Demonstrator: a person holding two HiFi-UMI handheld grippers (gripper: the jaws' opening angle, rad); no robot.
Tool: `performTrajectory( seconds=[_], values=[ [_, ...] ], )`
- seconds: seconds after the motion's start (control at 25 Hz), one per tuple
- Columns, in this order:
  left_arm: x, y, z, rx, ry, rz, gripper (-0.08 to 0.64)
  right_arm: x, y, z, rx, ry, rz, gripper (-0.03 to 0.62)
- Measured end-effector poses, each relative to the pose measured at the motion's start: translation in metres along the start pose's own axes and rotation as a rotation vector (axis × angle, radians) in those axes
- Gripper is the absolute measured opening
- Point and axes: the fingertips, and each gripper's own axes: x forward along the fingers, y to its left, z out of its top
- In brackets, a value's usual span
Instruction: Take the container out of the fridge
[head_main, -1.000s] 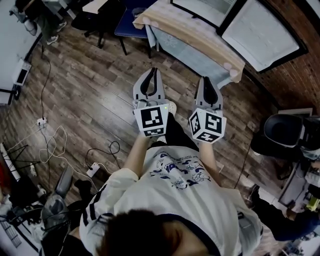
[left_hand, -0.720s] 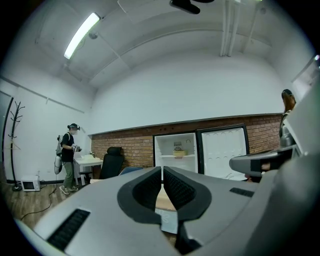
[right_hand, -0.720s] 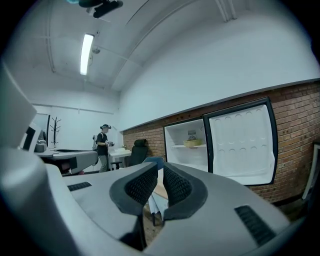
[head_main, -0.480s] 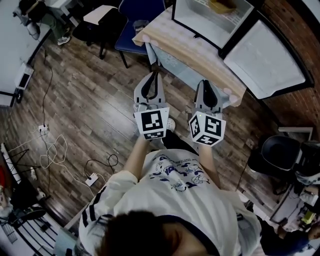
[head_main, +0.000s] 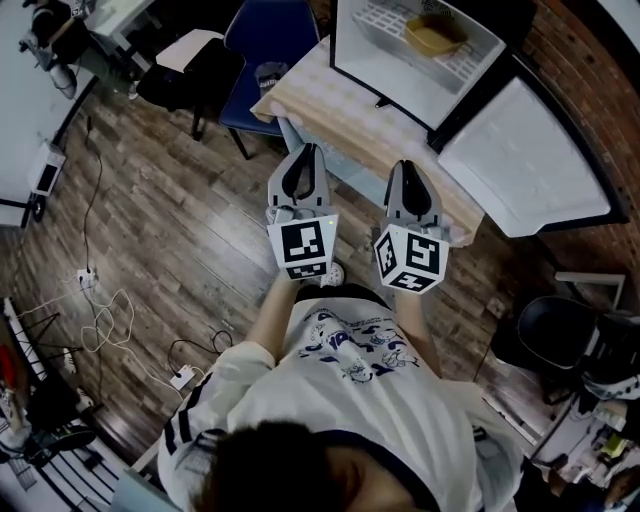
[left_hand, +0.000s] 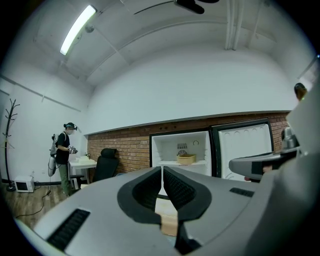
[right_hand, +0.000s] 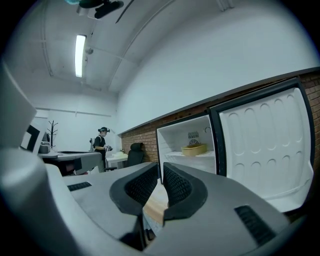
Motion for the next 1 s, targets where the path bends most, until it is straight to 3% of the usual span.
performTrajectory(
  seconds=[0.6, 1.0],
  values=[
    [0.065, -0.012, -0.007, 0.002, 0.03, -0.023, 0.026, 0.049, -0.032, -0.009, 0.02, 0.035, -0.018, 0.052],
    [0.108, -0.001, -0.008, -0.007, 0.024, -0.085, 0.026, 0.086, -0.033, -0.003, 0.01, 0.024, -0.079, 0.052]
  ],
)
